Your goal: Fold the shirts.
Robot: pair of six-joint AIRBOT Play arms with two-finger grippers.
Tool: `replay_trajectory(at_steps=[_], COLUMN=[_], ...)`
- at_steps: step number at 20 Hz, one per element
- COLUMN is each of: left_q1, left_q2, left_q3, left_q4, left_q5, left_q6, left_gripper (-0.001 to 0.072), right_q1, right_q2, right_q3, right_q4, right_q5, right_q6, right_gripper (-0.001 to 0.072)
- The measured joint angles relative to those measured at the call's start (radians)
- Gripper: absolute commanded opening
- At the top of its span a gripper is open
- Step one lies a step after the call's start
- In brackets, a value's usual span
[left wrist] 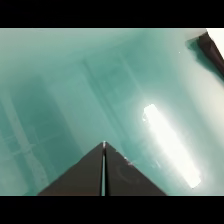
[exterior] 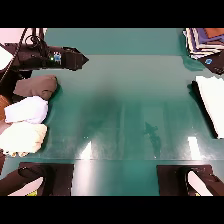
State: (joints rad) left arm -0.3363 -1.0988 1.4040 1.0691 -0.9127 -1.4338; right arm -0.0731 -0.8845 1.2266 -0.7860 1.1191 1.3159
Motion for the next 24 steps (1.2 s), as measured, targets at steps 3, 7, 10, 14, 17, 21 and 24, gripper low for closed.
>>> replay_trajectory(at_steps=[3, 7, 10, 14, 17, 21, 24], left_q1=[0.000, 0.000, 0.000, 0.000, 0.001, 0.001, 0.028], left_q2=[0.000, 0.000, 0.000, 0.000, 0.000, 0.000, -0.003], left_q3=[0.000, 0.000, 0.000, 0.000, 0.000, 0.000, 0.000], left_q4=[0.000, 0.000, 0.000, -0.011, -0.011, 0.026, 0.234], left_q5=[0.000, 0.000, 0.000, 0.050, 0.100, 0.147, 0.153], left_q6=[0.000, 0.000, 0.000, -0.003, -0.005, 0.009, -0.047], left_gripper=[0.0030, 0.0029, 0.0030, 0.0030, 0.0030, 0.0514, 0.0552], right_q1=[0.002, 0.002, 0.002, 0.002, 0.002, 0.002, 0.002], right_q2=[0.000, 0.000, 0.000, 0.000, 0.000, 0.000, 0.000], right_q3=[0.000, 0.000, 0.000, 0.000, 0.000, 0.000, 0.000], right_q4=[0.000, 0.000, 0.000, 0.000, 0.000, 0.000, 0.000], right_q5=[-0.001, -0.002, -0.002, 0.001, 0.005, 0.006, 0.006], right_q6=[0.000, 0.000, 0.000, 0.000, 0.000, 0.000, 0.000], right_gripper=[0.0015, 0.0015, 0.0015, 0.0015, 0.0015, 0.0016, 0.0015])
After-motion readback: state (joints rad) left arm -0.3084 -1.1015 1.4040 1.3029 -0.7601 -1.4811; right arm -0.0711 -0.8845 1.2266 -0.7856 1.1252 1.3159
